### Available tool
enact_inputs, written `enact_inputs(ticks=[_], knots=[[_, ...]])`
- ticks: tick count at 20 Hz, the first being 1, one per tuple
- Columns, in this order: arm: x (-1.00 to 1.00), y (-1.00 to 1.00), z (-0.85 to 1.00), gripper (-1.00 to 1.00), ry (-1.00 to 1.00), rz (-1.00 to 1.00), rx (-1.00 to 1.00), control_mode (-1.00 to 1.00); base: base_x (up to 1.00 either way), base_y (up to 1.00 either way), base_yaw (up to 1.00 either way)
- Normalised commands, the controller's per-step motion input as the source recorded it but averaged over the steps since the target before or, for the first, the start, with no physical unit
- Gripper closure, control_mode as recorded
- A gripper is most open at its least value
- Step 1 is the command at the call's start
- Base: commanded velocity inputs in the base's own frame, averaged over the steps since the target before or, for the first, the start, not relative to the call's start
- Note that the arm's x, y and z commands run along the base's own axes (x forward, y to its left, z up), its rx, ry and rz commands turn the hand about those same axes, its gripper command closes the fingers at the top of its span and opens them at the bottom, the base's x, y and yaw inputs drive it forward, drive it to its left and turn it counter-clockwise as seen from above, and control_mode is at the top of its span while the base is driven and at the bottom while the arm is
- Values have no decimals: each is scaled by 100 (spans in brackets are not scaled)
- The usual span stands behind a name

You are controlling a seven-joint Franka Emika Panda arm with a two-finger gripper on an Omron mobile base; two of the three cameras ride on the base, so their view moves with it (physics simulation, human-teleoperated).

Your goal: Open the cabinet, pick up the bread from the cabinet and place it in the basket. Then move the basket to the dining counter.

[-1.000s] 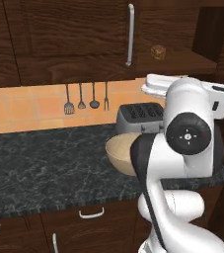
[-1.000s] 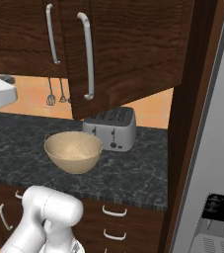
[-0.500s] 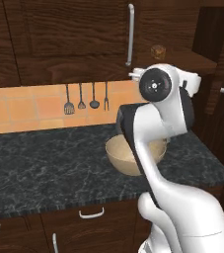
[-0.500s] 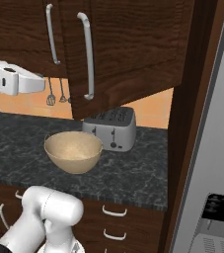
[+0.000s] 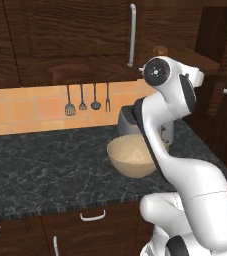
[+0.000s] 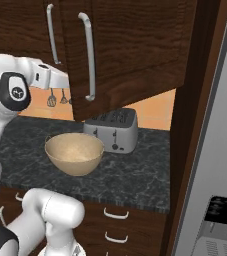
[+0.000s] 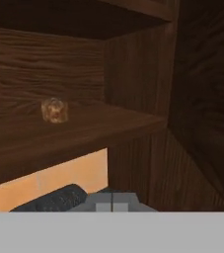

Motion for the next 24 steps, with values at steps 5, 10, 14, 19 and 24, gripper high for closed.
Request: enact_inputs(ticks=[5, 10, 14, 19, 24], knots=[[32, -74, -13, 100, 0, -26, 0, -100, 0, 0, 0], [-12, -88, 0, 100, 2, -34, 0, -100, 0, 0, 0], [-61, -100, 10, 100, 0, -34, 4, -100, 0, 0, 0], [-10, -100, 7, 100, 0, -17, 12, -100, 0, 0, 0], [5, -100, 1, 100, 0, 0, 21, -100, 0, 0, 0]])
